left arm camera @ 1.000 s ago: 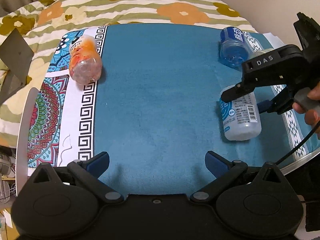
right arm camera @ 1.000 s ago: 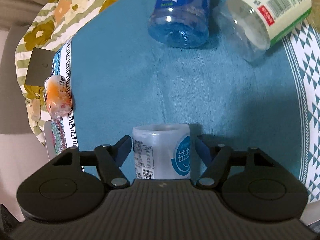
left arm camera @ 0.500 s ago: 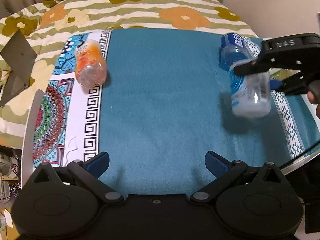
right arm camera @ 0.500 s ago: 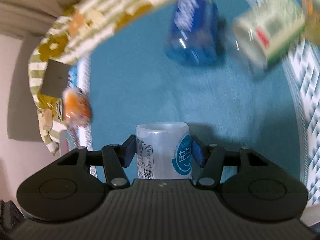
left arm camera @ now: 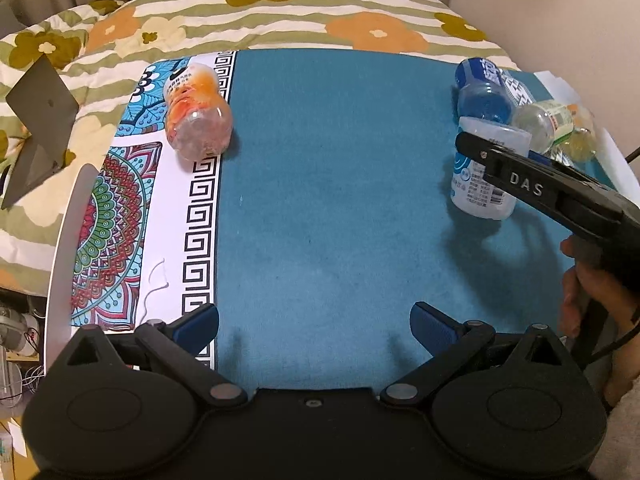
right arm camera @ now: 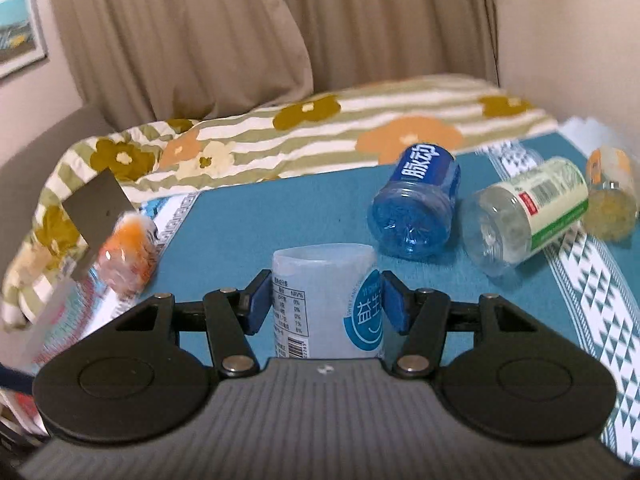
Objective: Flip cup upright
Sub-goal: 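Rotate the white cup upright with the right gripper and lower it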
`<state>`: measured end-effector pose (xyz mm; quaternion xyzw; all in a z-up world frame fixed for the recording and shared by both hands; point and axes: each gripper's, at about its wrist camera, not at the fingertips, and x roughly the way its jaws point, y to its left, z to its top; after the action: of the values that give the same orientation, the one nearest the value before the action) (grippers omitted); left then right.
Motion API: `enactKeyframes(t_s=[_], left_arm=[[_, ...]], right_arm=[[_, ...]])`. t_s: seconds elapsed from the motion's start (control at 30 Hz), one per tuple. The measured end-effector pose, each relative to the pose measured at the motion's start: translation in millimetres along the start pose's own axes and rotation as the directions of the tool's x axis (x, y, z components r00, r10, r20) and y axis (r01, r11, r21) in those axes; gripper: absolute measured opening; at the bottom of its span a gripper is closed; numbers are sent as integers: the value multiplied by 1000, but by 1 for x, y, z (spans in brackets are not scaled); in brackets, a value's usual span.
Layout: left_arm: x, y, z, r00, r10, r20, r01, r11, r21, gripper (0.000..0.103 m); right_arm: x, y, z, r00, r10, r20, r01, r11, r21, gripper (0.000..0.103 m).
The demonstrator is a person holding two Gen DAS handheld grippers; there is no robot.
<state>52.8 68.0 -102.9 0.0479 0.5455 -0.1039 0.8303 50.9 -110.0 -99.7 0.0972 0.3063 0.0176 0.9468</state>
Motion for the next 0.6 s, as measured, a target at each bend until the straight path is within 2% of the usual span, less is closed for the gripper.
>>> enactKeyframes(t_s=[0.13,0.37,0.6], left_arm=[[3,0,-3,1000,-2,-5,2,1000,3,103],[2,-6,-5,1000,-14,0,14,1000,21,103],[-2,-7,-8,1000,-23,3,22,1000,10,103]], right_arm=[[-4,1,-10,999,-6,37,8,999,-41,74],[-18,4,-22,999,1,39,2,996,-93,74],[-25,12,-22,1000,-16,-27,11,988,-151,74]])
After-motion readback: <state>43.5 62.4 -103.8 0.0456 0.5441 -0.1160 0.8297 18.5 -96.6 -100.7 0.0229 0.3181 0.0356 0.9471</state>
